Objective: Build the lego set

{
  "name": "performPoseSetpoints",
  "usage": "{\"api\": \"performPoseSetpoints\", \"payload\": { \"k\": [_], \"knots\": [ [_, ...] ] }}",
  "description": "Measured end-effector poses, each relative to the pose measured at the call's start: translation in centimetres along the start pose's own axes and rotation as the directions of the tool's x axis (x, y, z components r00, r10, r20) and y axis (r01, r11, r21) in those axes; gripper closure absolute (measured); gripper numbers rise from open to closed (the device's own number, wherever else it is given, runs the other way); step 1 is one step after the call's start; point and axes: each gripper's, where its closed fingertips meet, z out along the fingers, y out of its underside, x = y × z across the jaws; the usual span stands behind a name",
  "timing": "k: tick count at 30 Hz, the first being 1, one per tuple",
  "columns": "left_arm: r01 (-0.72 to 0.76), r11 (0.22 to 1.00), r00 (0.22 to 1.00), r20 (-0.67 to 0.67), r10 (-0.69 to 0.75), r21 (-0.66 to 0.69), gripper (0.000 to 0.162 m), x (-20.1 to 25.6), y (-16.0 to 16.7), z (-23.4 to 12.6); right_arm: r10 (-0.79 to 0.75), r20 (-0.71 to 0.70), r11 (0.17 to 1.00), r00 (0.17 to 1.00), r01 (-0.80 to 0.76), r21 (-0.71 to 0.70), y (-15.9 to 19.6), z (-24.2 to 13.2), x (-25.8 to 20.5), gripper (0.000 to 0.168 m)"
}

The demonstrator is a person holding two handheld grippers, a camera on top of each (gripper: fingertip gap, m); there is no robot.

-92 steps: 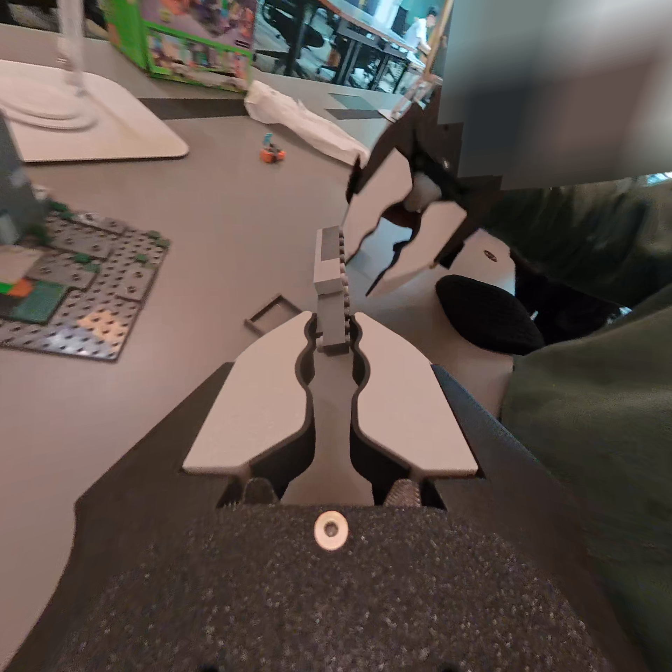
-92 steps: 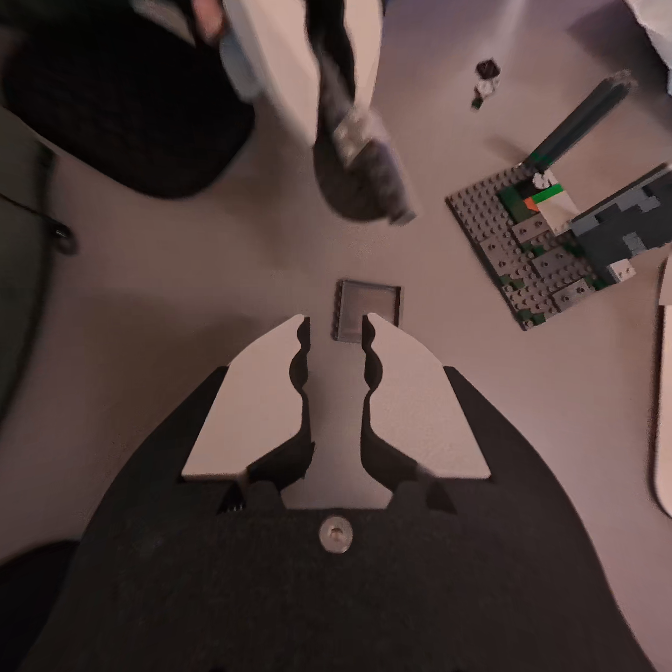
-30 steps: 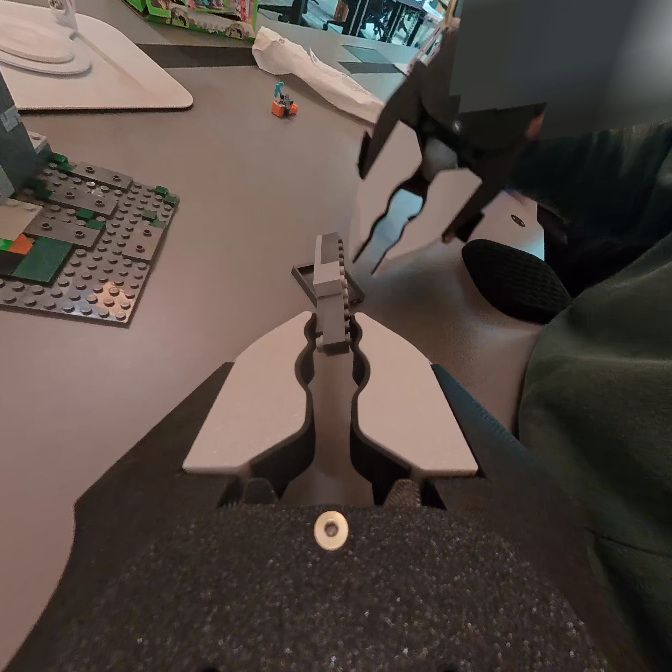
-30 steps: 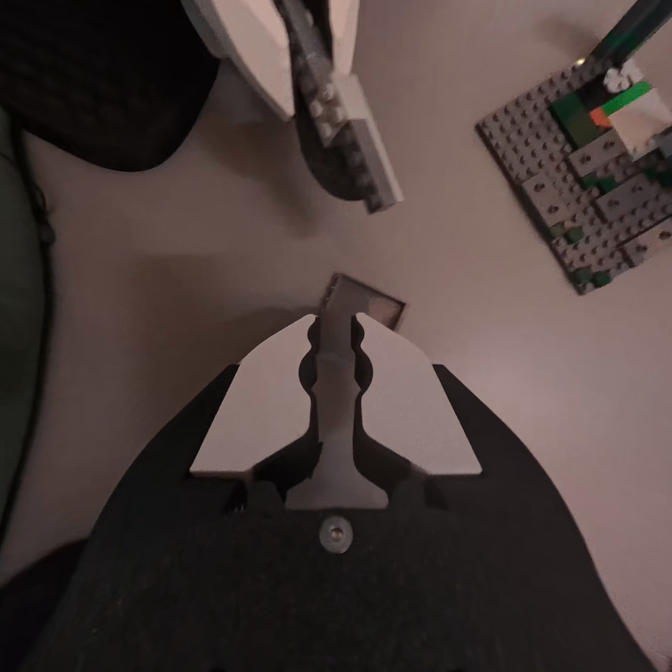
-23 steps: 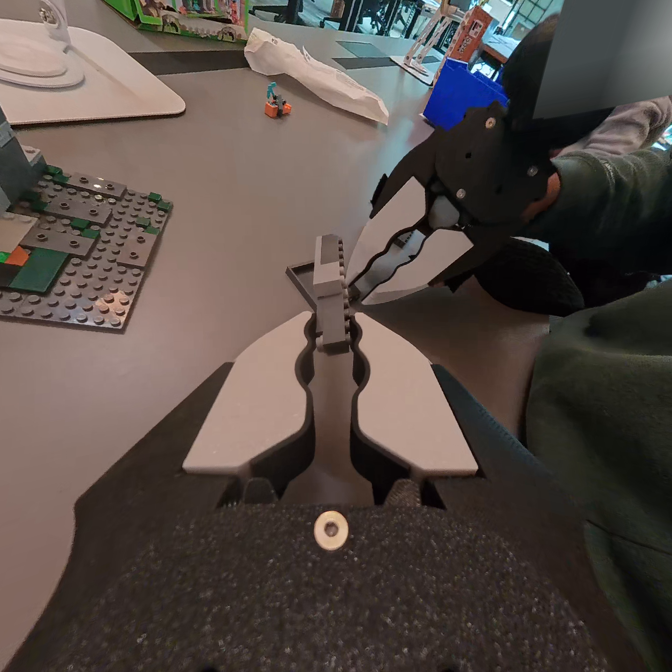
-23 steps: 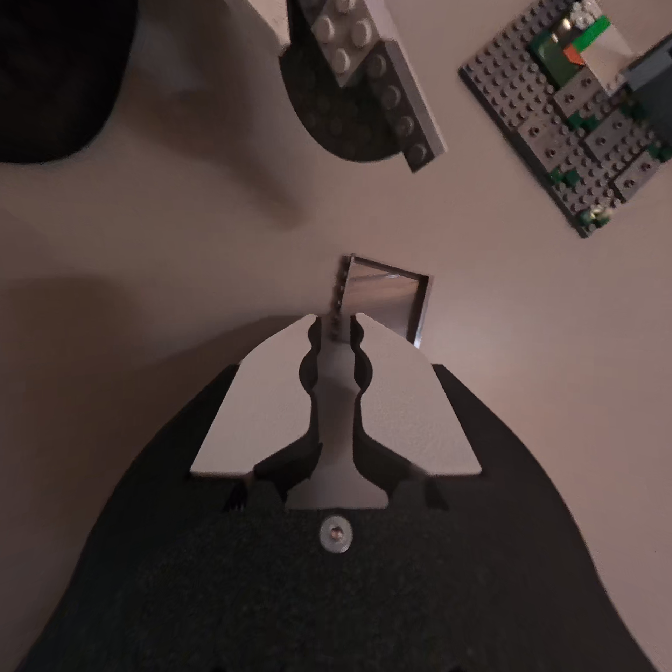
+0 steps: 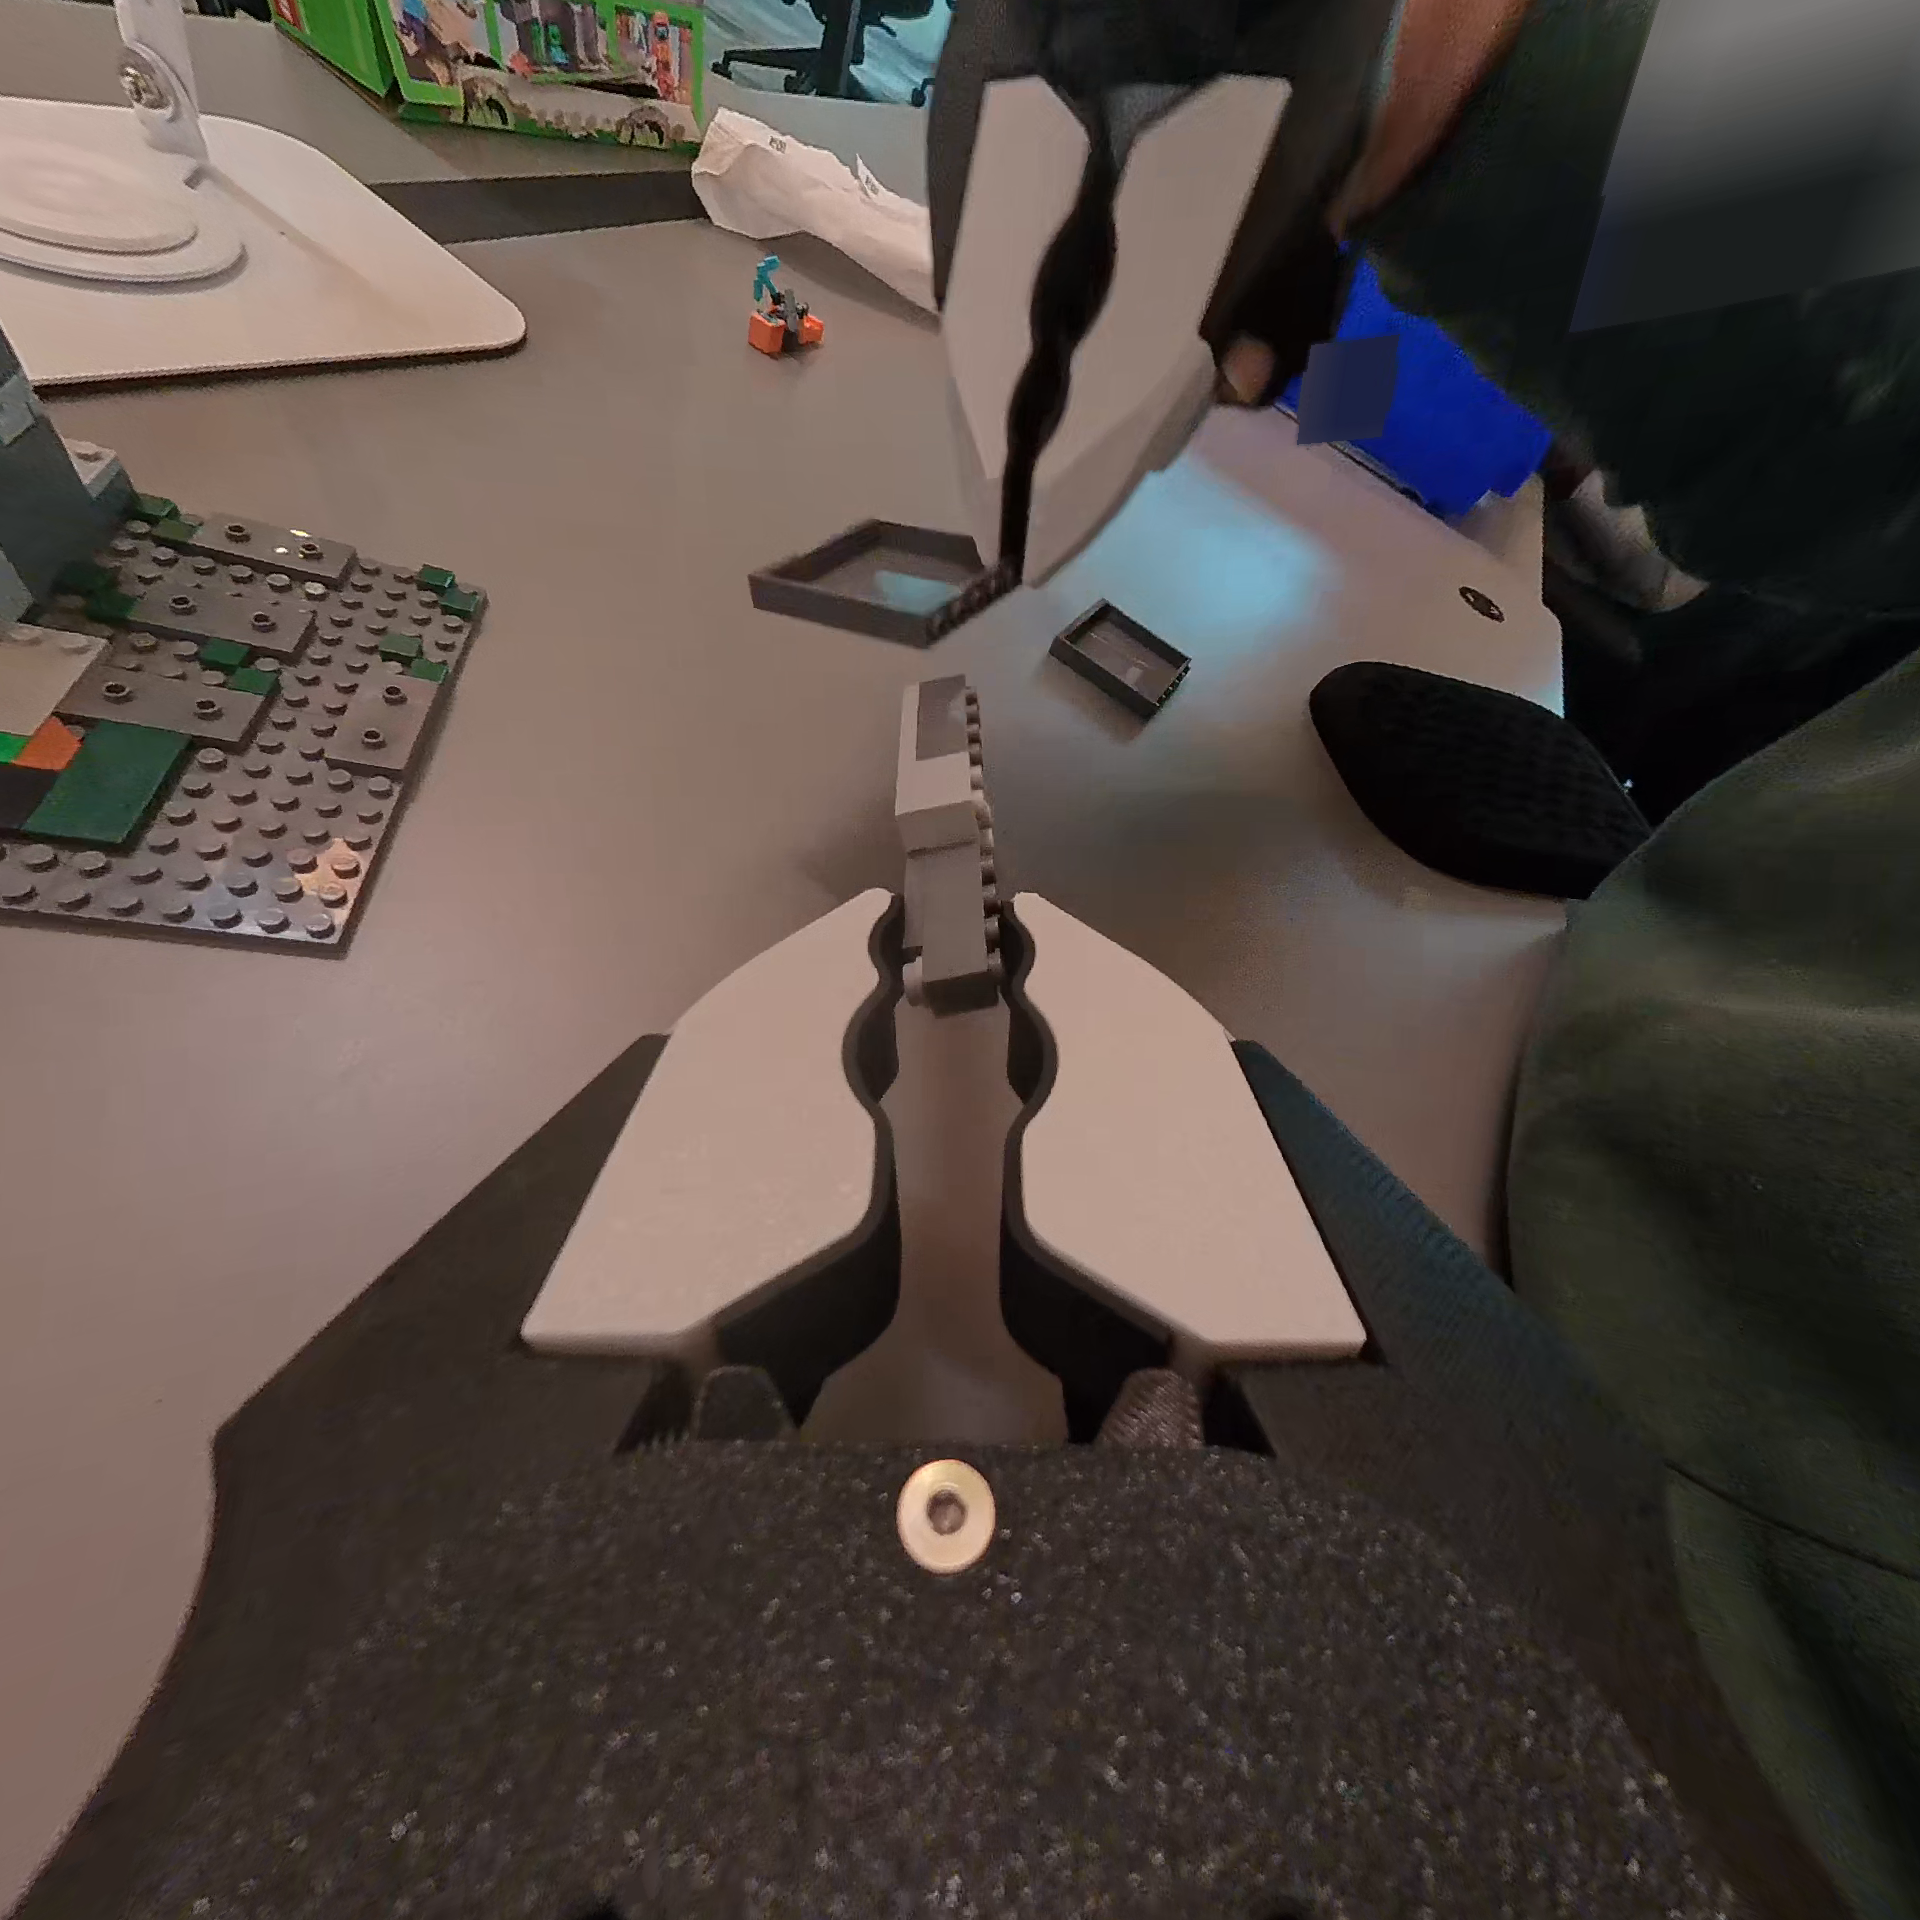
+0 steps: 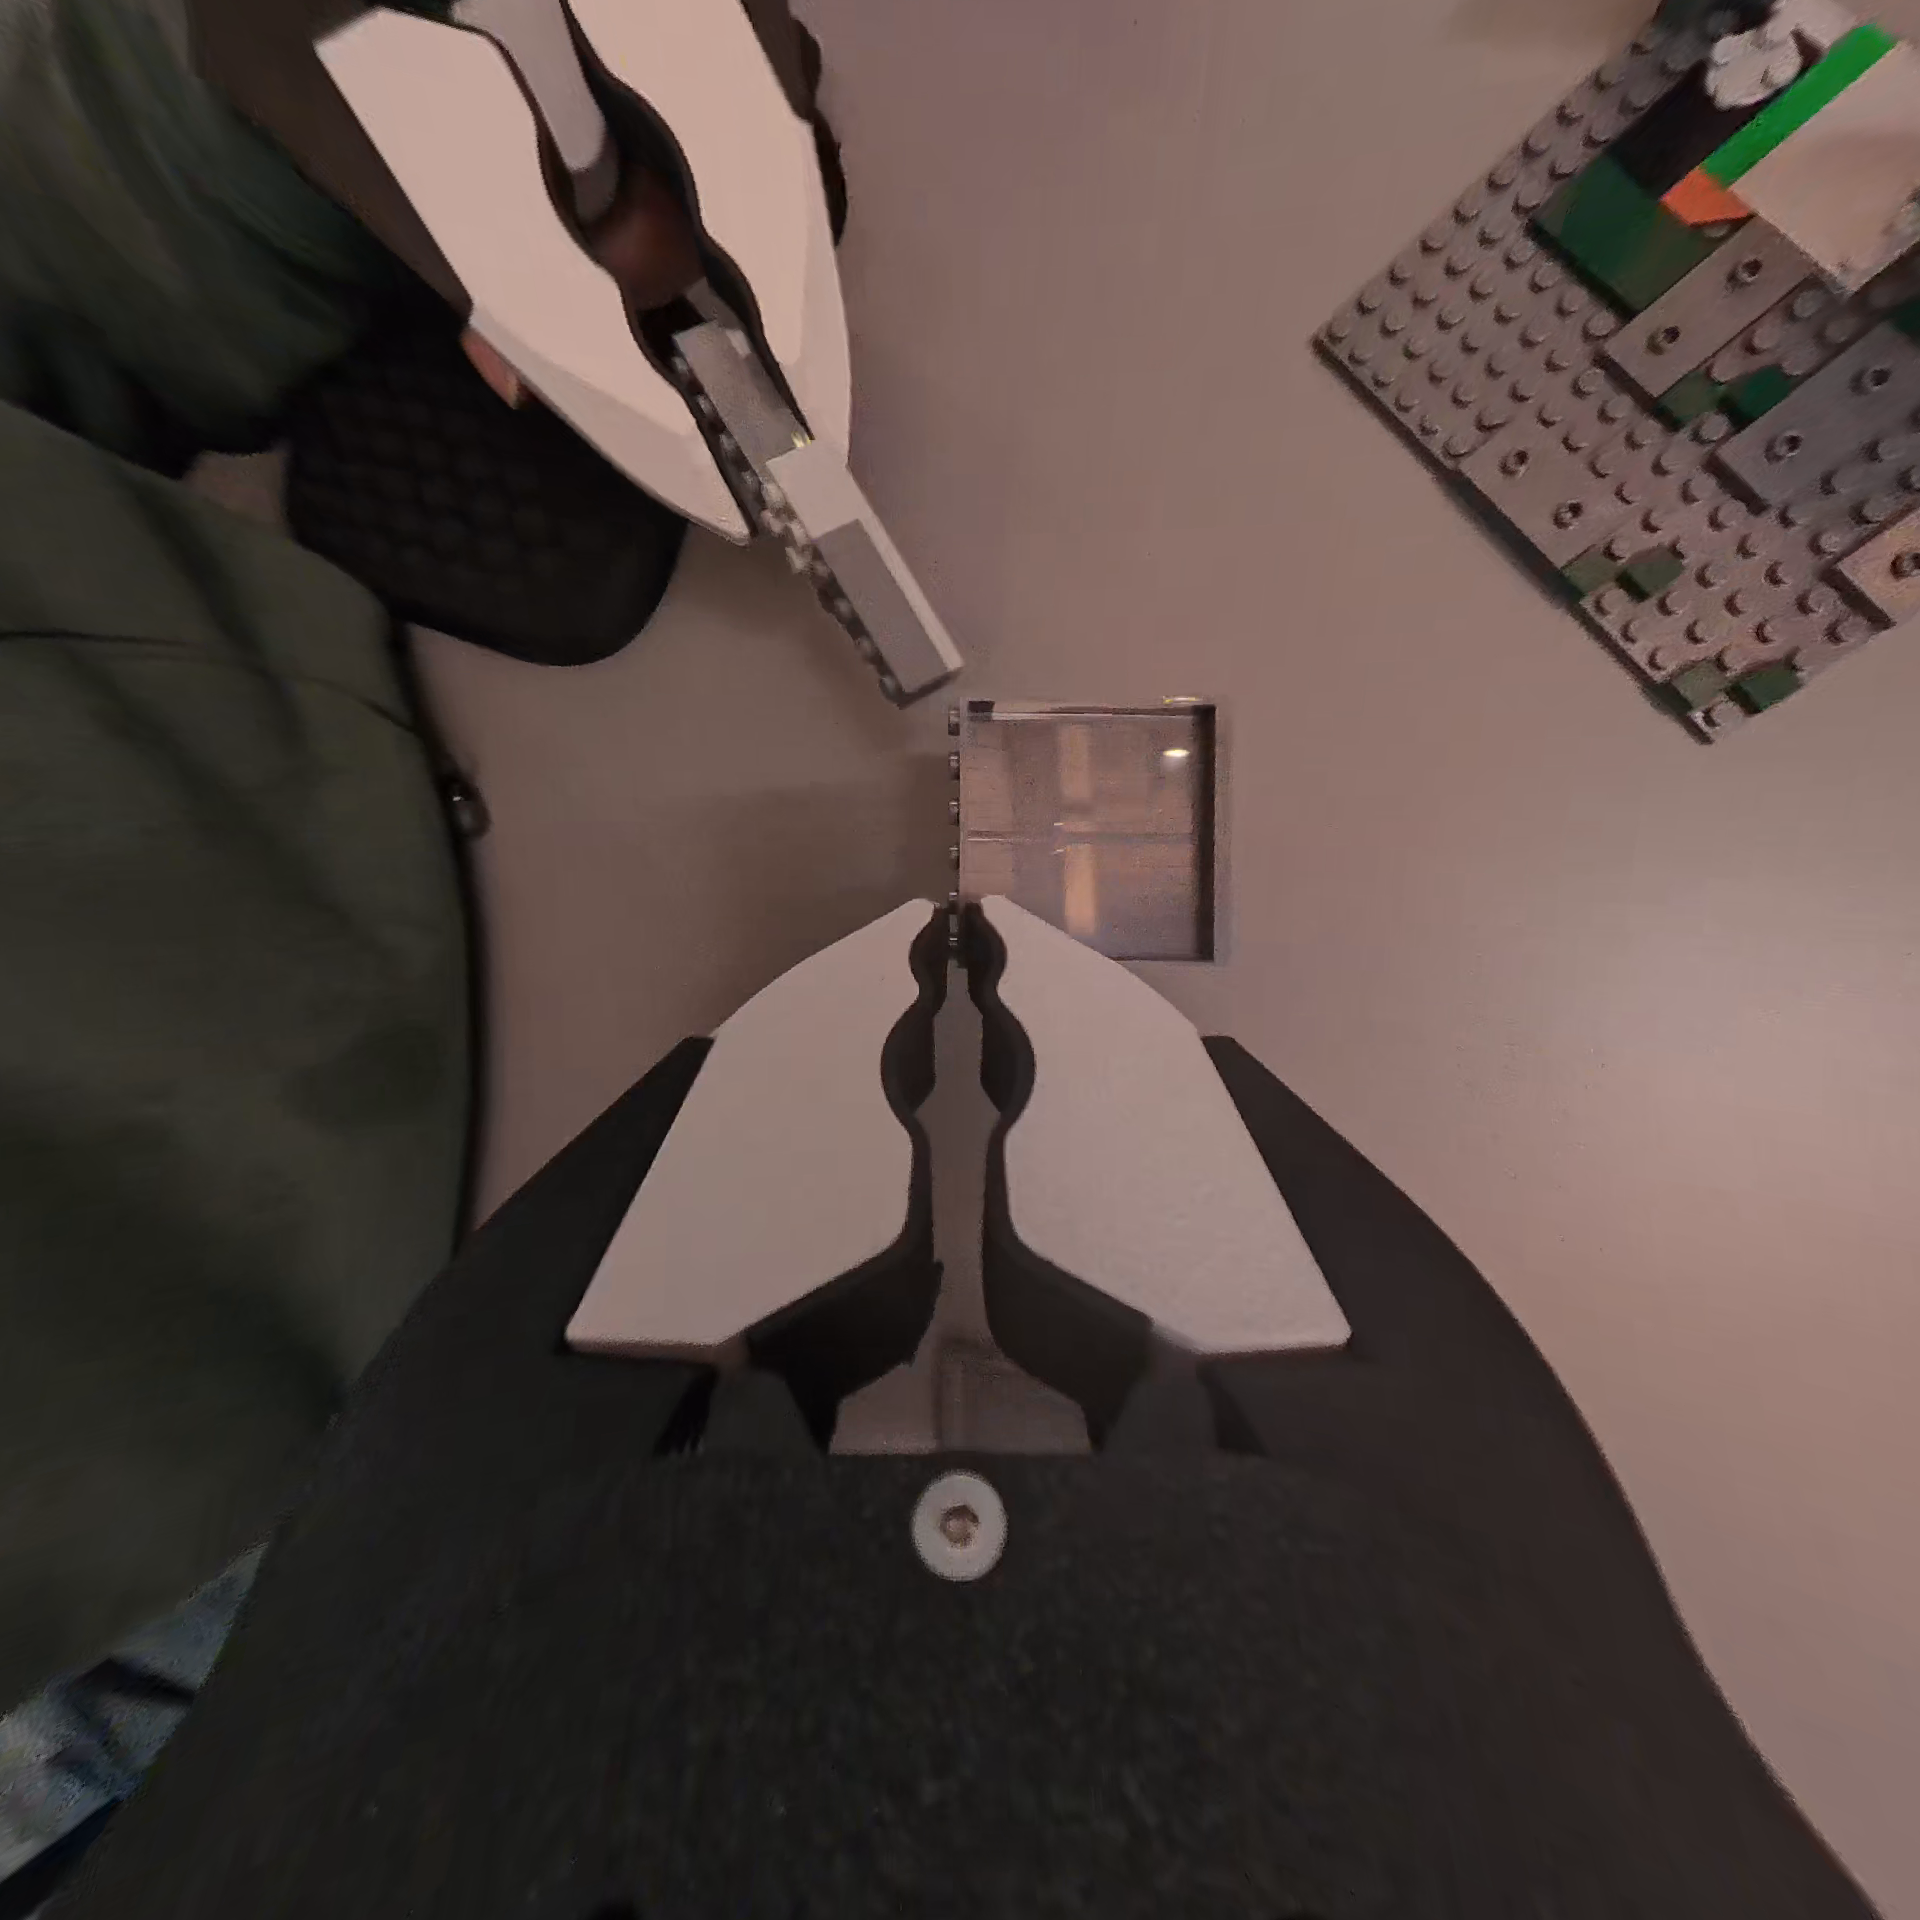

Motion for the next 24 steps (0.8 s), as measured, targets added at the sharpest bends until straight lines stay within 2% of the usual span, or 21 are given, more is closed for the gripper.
{"api": "performPoseSetpoints", "payload": {
  "k": [1,4,6,11,17,24],
  "knots": [
    [-0.001,1.0,1.0,-0.001,0.001,0.002,0.146,0.0,0.0,0.0,0.016,0.041,1.0,0.999,-0.016,-0.006,0.0,-0.4,0.3,0.166],
    [-0.007,1.0,1.0,0.003,0.007,-0.001,0.146,0.0,0.1,-0.1,0.073,0.223,0.997,0.972,-0.071,-0.016,0.3,-1.1,0.1,0.165],
    [-0.006,1.0,1.0,0.006,0.006,-0.006,0.146,-0.1,0.2,0.0,0.104,0.373,0.994,0.922,-0.111,-0.003,0.5,-1.6,-0.7,0.165],
    [-0.016,0.999,1.0,-0.009,0.016,-0.038,0.146,0.1,0.6,0.5,0.01,0.606,0.995,0.796,-0.068,0.074,1.9,-2.5,-3.1,0.166],
    [0.054,0.994,0.994,-0.084,-0.063,-0.099,0.146,1.1,0.9,2.2,-0.112,0.666,0.991,0.737,0.036,0.127,2.4,-2.8,-5.9,0.166],
    [0.165,0.981,0.96,-0.212,-0.184,-0.106,0.146,3.0,0.0,3.7,-0.141,0.654,0.989,0.743,0.071,0.132,2.2,-3.0,-6.8,0.166]
  ]
}}
